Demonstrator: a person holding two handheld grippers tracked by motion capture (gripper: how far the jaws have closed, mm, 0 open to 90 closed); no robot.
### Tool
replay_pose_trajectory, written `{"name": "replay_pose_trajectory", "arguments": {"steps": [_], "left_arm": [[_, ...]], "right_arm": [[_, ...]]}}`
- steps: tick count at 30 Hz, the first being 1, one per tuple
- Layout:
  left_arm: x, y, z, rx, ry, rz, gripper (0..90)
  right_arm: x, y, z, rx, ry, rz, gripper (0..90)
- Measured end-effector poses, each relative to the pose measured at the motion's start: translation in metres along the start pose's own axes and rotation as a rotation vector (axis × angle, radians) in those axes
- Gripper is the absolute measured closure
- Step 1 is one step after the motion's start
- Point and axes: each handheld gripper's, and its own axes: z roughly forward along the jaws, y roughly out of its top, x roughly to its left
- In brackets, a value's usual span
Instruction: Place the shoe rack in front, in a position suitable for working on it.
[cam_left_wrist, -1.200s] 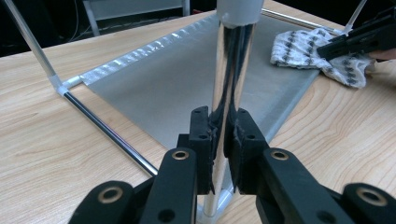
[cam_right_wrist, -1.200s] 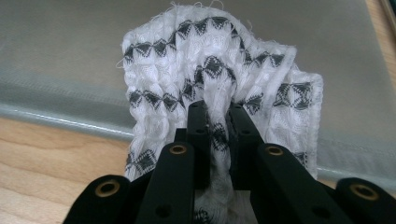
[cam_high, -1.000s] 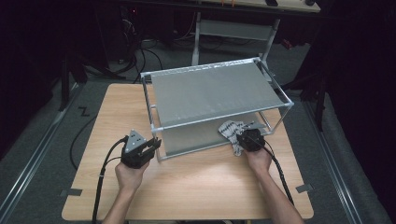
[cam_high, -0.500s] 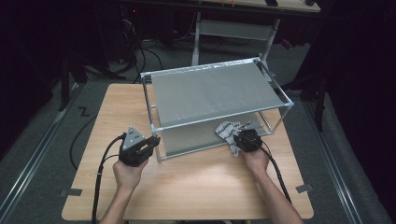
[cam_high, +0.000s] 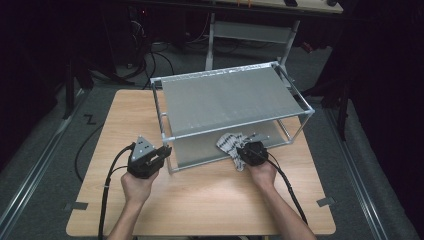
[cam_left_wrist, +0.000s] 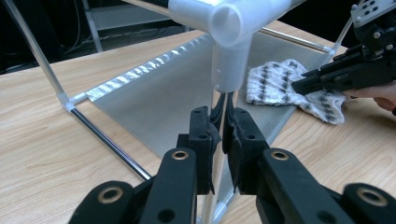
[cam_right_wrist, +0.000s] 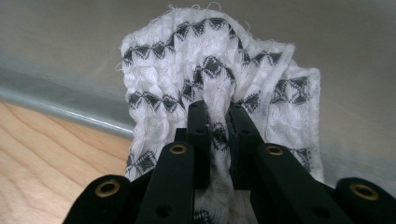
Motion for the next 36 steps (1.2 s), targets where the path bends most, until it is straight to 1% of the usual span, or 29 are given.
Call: {"name": "replay_pose_trajectory", "arguments": {"steps": [1, 2, 4, 5, 7, 9, 10, 11, 12, 13, 14, 15, 16, 17, 18, 19, 20, 23, 24, 27, 28, 29, 30, 32, 33, 34, 35, 36], "left_arm": [[0.000, 0.000, 0.000, -0.001, -0.002, 0.000, 80.6], [0.001, 0.000, 0.000, -0.001, -0.004, -0.001, 80.6], [0.000, 0.000, 0.000, 0.000, -0.007, 0.000, 80.6], [0.000, 0.000, 0.000, 0.000, -0.007, 0.000, 80.6], [0.000, 0.000, -0.001, 0.003, -0.009, 0.004, 80.7], [0.001, 0.000, -0.001, 0.004, -0.014, 0.007, 80.7], [0.000, 0.000, -0.002, 0.006, -0.017, 0.010, 80.7], [0.000, 0.000, -0.002, 0.006, -0.017, 0.010, 80.8], [-0.001, 0.000, -0.003, 0.012, -0.015, 0.019, 80.8], [-0.001, 0.000, -0.003, 0.015, -0.014, 0.022, 80.9], [-0.001, 0.001, -0.003, 0.018, -0.014, 0.021, 80.9], [-0.001, 0.001, -0.003, 0.018, -0.014, 0.021, 80.9], [-0.001, 0.001, -0.003, 0.019, -0.015, 0.021, 80.9], [-0.001, 0.001, -0.003, 0.020, -0.015, 0.022, 80.9], [-0.001, 0.001, -0.003, 0.022, -0.015, 0.023, 80.9], [-0.001, 0.001, -0.003, 0.021, -0.015, 0.022, 81.0], [-0.001, 0.001, -0.002, 0.020, -0.015, 0.020, 81.0], [-0.001, 0.001, -0.002, 0.017, -0.014, 0.017, 81.0], [-0.002, 0.000, -0.002, 0.015, -0.013, 0.014, 81.0], [-0.002, 0.000, -0.002, 0.014, -0.012, 0.013, 81.0], [-0.002, 0.000, -0.002, 0.013, -0.012, 0.013, 81.0], [-0.002, 0.000, -0.002, 0.013, -0.012, 0.013, 81.0], [-0.001, 0.000, -0.002, 0.012, -0.012, 0.016, 81.0], [-0.001, 0.000, -0.003, 0.013, -0.016, 0.030, 81.0], [-0.001, 0.000, -0.003, 0.013, -0.016, 0.030, 81.0], [-0.001, 0.000, -0.003, 0.012, -0.017, 0.029, 81.0], [-0.001, 0.000, -0.003, 0.011, -0.018, 0.027, 81.0], [-0.001, 0.000, -0.003, 0.011, -0.023, 0.029, 81.0]], "right_arm": [[0.000, 0.000, 0.000, 0.000, 0.000, 0.000, 82.1], [0.003, 0.001, 0.000, -0.001, -0.001, -0.019, 82.1], [0.007, 0.002, 0.001, 0.006, 0.002, -0.028, 82.1], [0.007, 0.002, 0.001, 0.006, 0.002, -0.028, 82.1], [0.014, 0.004, 0.002, 0.007, 0.003, -0.047, 82.1], [0.017, 0.004, 0.003, 0.008, -0.010, -0.072, 82.1], [0.016, 0.004, 0.002, 0.008, -0.009, -0.083, 82.1], [0.016, 0.004, 0.002, 0.008, -0.009, -0.083, 82.1], [0.012, 0.003, 0.002, 0.011, -0.007, -0.097, 82.0], [0.009, 0.003, 0.002, 0.014, -0.015, -0.096, 82.0], [0.006, 0.003, 0.001, 0.024, -0.025, -0.085, 82.0], [0.006, 0.003, 0.001, 0.024, -0.025, -0.085, 82.0], [-0.003, 0.002, 0.001, 0.030, -0.038, -0.060, 82.0], [-0.003, 0.002, 0.001, 0.030, -0.038, -0.060, 82.0], [-0.009, 0.002, 0.001, 0.030, -0.047, -0.059, 82.0], [-0.017, 0.000, 0.000, 0.029, -0.051, -0.016, 82.0], [-0.020, -0.001, 0.000, 0.026, -0.047, -0.009, 81.9], [-0.017, -0.001, 0.000, 0.028, -0.058, 0.002, 82.1], [-0.012, -0.001, 0.001, 0.027, -0.075, -0.021, 82.1], [-0.009, 0.000, 0.001, 0.024, -0.068, -0.022, 82.1], [-0.005, 0.000, 0.003, 0.019, -0.058, -0.023, 82.1], [-0.005, 0.000, 0.003, 0.019, -0.058, -0.023, 82.1], [-0.001, 0.001, 0.004, 0.018, -0.057, -0.034, 82.1], [-0.001, 0.000, 0.003, 0.014, -0.053, -0.047, 81.9], [-0.001, 0.000, 0.003, 0.014, -0.053, -0.047, 81.9], [-0.006, 0.000, 0.003, 0.018, -0.039, -0.032, 81.9], [-0.006, 0.000, 0.003, 0.018, -0.039, -0.032, 81.9], [-0.012, 0.000, 0.002, 0.024, -0.053, -0.029, 81.9]]}}
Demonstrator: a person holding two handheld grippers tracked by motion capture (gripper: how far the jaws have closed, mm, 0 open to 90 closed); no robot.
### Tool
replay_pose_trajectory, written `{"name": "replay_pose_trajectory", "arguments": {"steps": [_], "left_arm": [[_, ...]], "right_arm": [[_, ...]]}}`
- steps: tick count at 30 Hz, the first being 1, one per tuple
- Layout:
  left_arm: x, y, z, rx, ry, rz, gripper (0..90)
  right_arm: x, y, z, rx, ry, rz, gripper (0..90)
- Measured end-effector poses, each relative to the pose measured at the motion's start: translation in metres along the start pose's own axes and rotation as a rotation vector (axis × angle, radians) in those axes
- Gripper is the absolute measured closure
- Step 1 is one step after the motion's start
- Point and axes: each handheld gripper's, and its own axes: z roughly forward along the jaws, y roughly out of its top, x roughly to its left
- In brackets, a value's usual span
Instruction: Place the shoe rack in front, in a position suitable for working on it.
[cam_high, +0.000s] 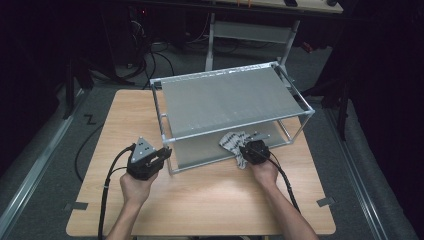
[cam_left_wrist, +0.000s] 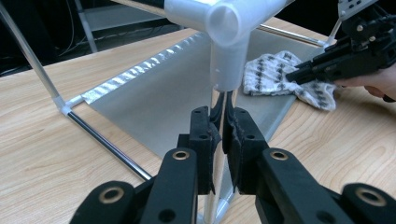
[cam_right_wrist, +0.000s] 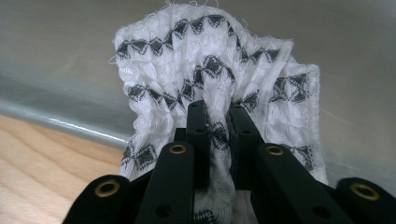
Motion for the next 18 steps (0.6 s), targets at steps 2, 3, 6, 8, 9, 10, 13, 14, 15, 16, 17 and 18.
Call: {"name": "replay_pose_trajectory", "arguments": {"steps": [2, 3, 6, 8, 9, 10, 13, 14, 15, 16, 17, 18], "left_arm": [[-0.001, 0.000, 0.000, 0.004, 0.001, 0.007, 81.1], [-0.001, 0.000, 0.000, 0.004, 0.001, 0.007, 81.1], [-0.001, 0.001, 0.000, 0.005, 0.002, 0.006, 81.1], [-0.001, 0.001, 0.000, 0.004, 0.001, 0.004, 81.1], [-0.001, 0.001, 0.000, 0.003, 0.003, 0.003, 81.1], [-0.002, 0.000, 0.001, -0.001, 0.005, 0.001, 81.1], [-0.003, -0.001, 0.001, -0.014, 0.009, -0.008, 81.0], [-0.003, -0.001, 0.001, -0.012, 0.013, -0.008, 81.0], [-0.004, -0.001, 0.001, -0.009, 0.013, -0.009, 81.1], [-0.004, -0.001, 0.001, -0.007, 0.013, -0.009, 81.0], [-0.004, -0.001, 0.001, -0.007, 0.013, -0.009, 81.1], [-0.003, 0.000, 0.001, -0.007, 0.011, -0.013, 81.0]], "right_arm": [[-0.006, -0.001, 0.000, 0.002, 0.007, 0.012, 82.0], [-0.007, -0.001, 0.000, 0.001, 0.015, 0.023, 82.0], [-0.004, -0.001, 0.000, 0.004, -0.004, 0.030, 82.1], [-0.001, 0.000, 0.000, 0.005, -0.003, 0.028, 82.2], [0.001, 0.000, 0.000, 0.006, 0.009, 0.041, 82.2], [0.003, 0.001, 0.001, 0.007, 0.011, 0.041, 82.2], [0.011, 0.003, 0.001, 0.017, 0.026, 0.011, 82.2], [0.015, 0.004, 0.002, 0.014, 0.029, 0.007, 82.2], [0.018, 0.004, 0.003, 0.004, 0.031, -0.005, 82.2], [0.020, 0.004, 0.004, 0.000, 0.037, 0.002, 82.2], [0.022, 0.005, 0.006, -0.007, 0.042, 0.004, 82.2], [0.024, 0.005, 0.006, -0.012, 0.044, -0.004, 82.2]]}}
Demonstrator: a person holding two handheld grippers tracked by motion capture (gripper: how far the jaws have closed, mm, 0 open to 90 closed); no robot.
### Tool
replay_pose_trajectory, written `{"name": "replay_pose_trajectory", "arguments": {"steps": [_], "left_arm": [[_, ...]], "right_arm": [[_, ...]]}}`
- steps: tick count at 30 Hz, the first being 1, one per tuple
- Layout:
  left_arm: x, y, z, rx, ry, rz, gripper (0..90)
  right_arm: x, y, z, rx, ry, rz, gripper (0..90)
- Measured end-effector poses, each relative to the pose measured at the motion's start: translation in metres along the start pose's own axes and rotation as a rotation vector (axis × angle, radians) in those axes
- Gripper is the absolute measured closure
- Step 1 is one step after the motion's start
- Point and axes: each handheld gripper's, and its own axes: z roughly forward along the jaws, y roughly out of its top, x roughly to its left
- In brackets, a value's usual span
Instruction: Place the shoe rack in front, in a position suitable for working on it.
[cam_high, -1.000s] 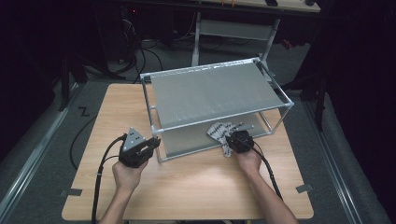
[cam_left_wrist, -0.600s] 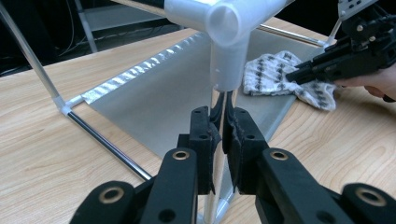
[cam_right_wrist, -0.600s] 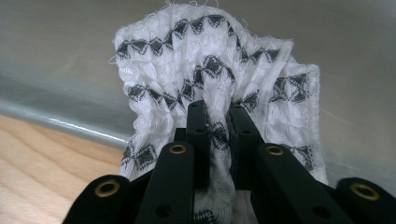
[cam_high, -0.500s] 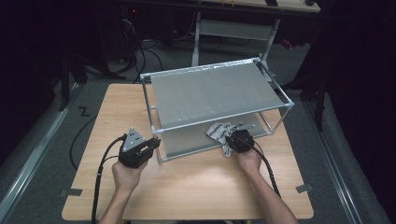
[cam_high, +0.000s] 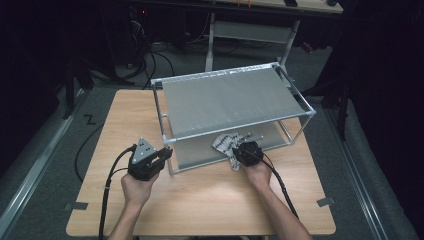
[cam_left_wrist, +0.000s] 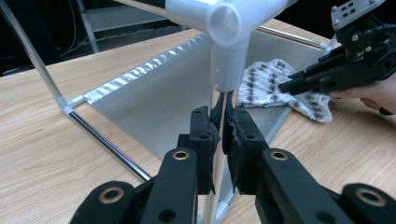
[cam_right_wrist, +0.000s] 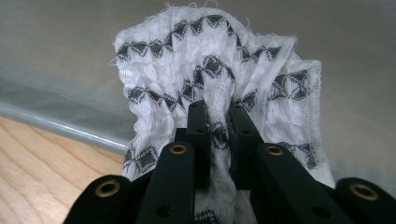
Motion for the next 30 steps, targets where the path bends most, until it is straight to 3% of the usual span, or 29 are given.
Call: {"name": "replay_pose_trajectory", "arguments": {"steps": [8, 20, 24, 25, 30], "left_arm": [[-0.001, 0.002, 0.000, 0.017, 0.006, -0.003, 81.1], [-0.003, 0.002, -0.001, 0.023, -0.001, 0.005, 81.2], [-0.003, 0.003, 0.000, 0.025, -0.004, 0.005, 81.2], [-0.003, 0.003, 0.001, 0.016, -0.014, 0.013, 81.2], [-0.005, 0.003, 0.002, 0.011, -0.019, 0.022, 81.1]], "right_arm": [[0.014, 0.002, 0.003, -0.010, 0.045, 0.013, 82.2], [0.040, 0.009, 0.006, -0.005, 0.111, -0.027, 82.3], [0.045, 0.011, 0.008, -0.011, 0.115, -0.060, 82.2], [0.049, 0.012, 0.008, -0.001, 0.115, -0.047, 82.2], [0.060, 0.015, 0.008, -0.005, 0.136, -0.103, 82.2]]}}
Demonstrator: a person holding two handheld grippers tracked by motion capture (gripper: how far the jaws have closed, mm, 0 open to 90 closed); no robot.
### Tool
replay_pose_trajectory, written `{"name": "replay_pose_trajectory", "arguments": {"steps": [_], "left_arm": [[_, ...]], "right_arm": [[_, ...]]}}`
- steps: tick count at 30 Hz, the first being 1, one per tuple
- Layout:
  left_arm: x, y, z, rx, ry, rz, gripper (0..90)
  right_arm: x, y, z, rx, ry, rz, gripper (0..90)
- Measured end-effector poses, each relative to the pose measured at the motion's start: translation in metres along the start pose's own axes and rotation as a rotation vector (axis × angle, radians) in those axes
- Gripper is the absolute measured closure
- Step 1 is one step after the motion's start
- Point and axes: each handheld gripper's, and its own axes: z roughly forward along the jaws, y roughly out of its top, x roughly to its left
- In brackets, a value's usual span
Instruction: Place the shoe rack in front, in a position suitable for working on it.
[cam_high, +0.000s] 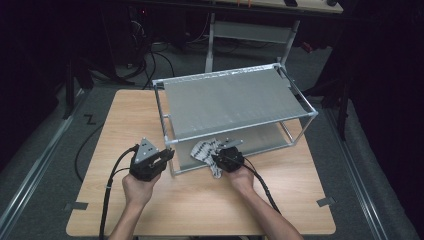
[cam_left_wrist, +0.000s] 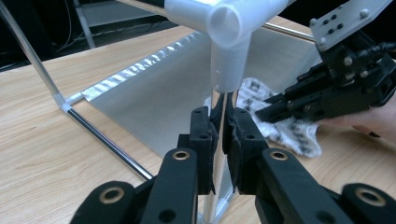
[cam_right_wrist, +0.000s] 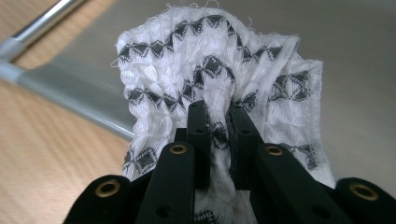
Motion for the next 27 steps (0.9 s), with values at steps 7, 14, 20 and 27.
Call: {"name": "replay_pose_trajectory", "arguments": {"steps": [7, 14, 20, 27], "left_arm": [[-0.002, 0.000, -0.001, 0.014, 0.016, -0.015, 81.2], [-0.005, 0.002, 0.001, 0.025, 0.009, -0.008, 81.3], [-0.005, 0.002, 0.001, 0.024, 0.010, -0.010, 81.3], [-0.005, 0.001, 0.001, 0.020, 0.009, -0.010, 81.3]], "right_arm": [[0.024, 0.006, 0.002, -0.015, 0.053, -0.033, 82.2], [0.060, 0.018, 0.003, -0.021, 0.135, -0.108, 82.4], [0.069, 0.020, 0.005, -0.018, 0.150, -0.120, 82.4], [0.063, 0.019, 0.007, -0.018, 0.126, -0.108, 82.4]]}}
